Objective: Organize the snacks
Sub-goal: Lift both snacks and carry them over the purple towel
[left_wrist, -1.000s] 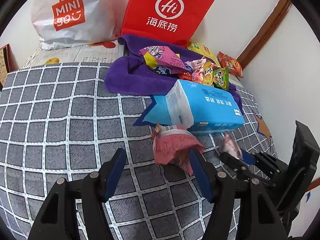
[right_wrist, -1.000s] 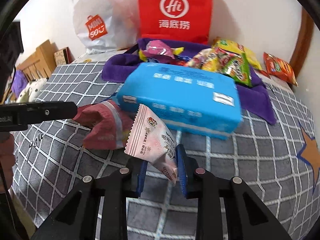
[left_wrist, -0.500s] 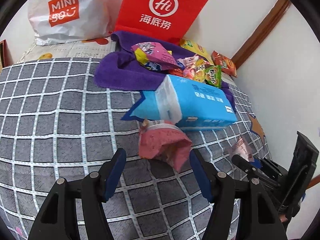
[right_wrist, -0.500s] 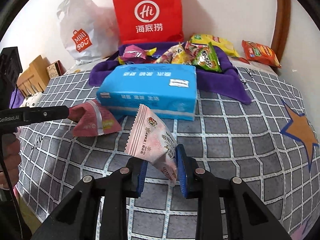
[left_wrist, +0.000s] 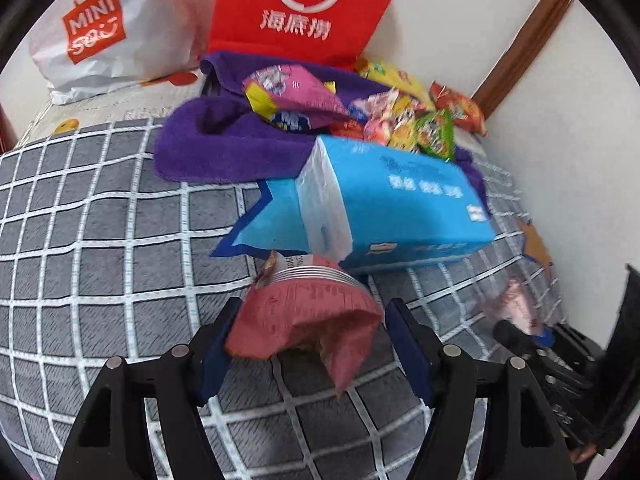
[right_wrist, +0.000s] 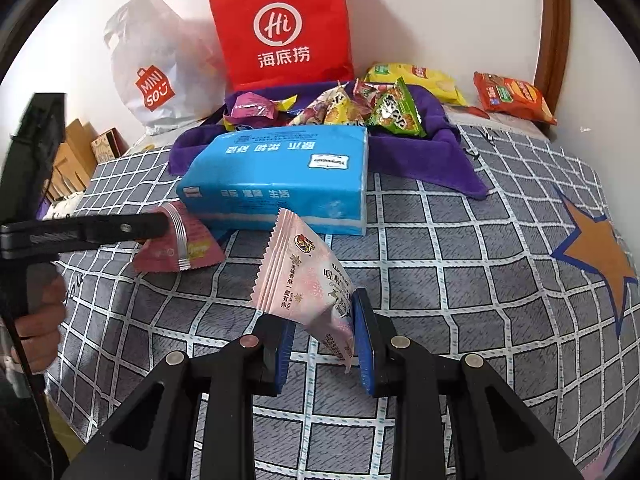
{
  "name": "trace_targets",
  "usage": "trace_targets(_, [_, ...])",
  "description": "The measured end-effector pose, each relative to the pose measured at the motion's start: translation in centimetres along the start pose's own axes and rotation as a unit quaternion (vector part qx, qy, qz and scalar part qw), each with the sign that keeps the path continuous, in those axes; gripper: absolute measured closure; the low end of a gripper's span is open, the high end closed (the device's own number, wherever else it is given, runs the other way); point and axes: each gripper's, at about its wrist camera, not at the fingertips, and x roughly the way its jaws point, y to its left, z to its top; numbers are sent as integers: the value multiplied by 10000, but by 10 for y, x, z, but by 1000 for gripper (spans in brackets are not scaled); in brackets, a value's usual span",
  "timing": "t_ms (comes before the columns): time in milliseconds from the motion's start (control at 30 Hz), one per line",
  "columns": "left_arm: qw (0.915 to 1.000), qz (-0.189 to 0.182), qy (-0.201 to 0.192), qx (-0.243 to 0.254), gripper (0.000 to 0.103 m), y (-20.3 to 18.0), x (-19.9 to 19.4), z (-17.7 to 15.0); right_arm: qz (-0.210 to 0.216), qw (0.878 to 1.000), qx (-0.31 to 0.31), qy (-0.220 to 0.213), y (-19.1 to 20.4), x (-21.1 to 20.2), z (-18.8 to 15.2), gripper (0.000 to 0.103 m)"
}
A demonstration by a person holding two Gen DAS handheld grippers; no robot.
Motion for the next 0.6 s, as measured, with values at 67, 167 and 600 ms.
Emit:
trace_targets(67, [9998, 126, 130, 19, 33, -2, 11, 1, -26, 10000, 7, -18, -1, 1, 0, 75])
trace_targets(167, [9989, 418, 58, 205, 33, -8, 20, 0, -13, 10000, 20, -11, -3, 2, 1, 75])
trace_targets(600, [9979, 418, -218, 452, 38, -13, -14, -11, 28, 10000, -15, -42, 4, -3, 0, 75])
